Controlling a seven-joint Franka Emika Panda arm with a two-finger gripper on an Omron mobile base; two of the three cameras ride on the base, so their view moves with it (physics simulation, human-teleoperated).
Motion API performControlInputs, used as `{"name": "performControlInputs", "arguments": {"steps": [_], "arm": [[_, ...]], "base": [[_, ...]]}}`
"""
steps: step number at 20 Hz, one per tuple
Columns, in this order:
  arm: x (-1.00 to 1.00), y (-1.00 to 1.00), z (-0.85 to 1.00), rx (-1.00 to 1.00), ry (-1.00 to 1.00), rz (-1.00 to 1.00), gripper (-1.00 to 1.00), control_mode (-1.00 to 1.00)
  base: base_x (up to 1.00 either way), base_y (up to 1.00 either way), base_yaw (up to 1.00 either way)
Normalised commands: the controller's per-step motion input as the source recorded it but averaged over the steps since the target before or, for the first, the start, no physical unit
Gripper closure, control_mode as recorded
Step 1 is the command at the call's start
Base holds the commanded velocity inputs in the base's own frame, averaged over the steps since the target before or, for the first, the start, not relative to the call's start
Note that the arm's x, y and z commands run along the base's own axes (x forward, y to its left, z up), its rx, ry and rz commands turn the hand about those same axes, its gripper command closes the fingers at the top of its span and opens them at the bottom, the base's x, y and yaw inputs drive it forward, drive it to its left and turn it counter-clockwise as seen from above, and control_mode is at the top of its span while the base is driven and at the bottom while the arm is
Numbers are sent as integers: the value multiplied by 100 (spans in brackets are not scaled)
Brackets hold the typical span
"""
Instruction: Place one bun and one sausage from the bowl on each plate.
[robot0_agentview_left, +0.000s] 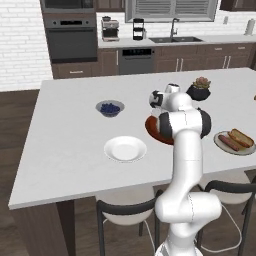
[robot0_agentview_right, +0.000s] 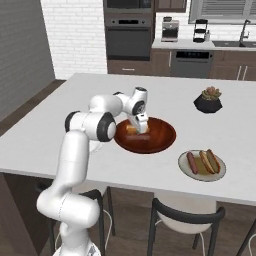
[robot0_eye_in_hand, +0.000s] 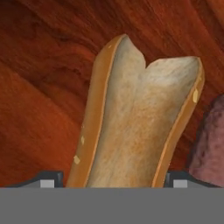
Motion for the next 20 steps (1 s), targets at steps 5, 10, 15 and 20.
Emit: {"name": "performControlInputs", "arguments": {"steps": [5,10,15,20], "arm": [[-83,19,49,0,-1,5,100,-100],[-98,47,53,0,-2,10,100,-100],[-84,67,29,0,-3,23,100,-100],[-59,57,11,0,-2,29,100,-100]], "base": [[0,0,0],[0,0,0],[0,0,0],[0,0,0]]}}
